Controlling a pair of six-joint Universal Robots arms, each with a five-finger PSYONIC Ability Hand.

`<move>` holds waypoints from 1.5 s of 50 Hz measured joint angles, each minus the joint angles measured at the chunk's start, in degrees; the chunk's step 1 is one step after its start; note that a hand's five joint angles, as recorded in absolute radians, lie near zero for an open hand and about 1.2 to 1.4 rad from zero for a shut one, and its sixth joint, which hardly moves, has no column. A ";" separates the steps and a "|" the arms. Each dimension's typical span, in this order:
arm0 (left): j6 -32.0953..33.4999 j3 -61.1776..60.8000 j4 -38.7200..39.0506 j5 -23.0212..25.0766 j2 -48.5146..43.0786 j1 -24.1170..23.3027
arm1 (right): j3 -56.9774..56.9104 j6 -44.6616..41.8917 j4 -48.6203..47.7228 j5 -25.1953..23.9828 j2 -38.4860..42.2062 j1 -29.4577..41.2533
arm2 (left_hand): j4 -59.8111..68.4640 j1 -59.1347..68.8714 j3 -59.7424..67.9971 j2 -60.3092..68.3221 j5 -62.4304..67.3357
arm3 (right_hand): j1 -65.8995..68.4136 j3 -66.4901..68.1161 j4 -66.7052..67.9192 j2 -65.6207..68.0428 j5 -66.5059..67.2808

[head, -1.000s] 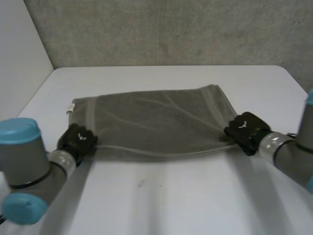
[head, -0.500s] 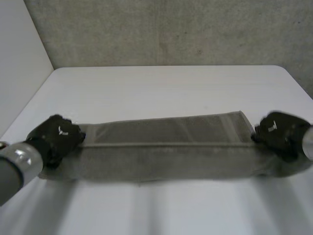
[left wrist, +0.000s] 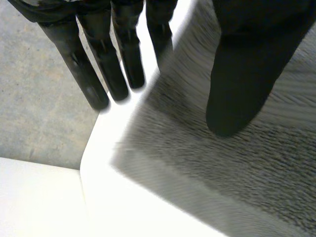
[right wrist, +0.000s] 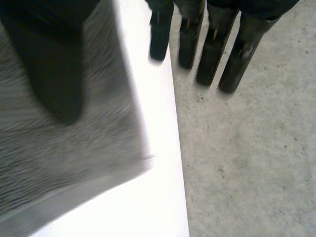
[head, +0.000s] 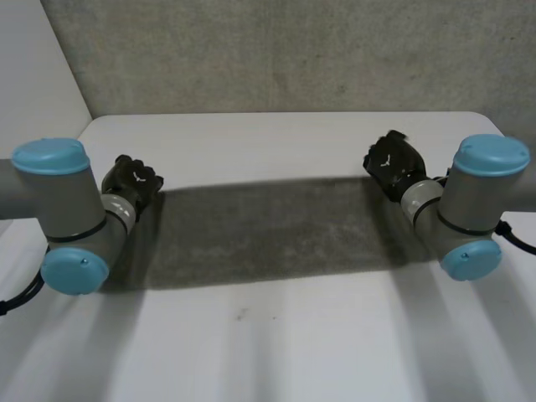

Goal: Fold the towel.

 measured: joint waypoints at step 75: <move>-53.00 -16.53 4.14 18.45 22.67 1.24 | 21.29 20.61 16.21 -19.72 -14.25 -32.04 | -24.61 -22.41 -24.77 -23.65 -22.63 | 5.26 0.52 0.35 0.97 0.40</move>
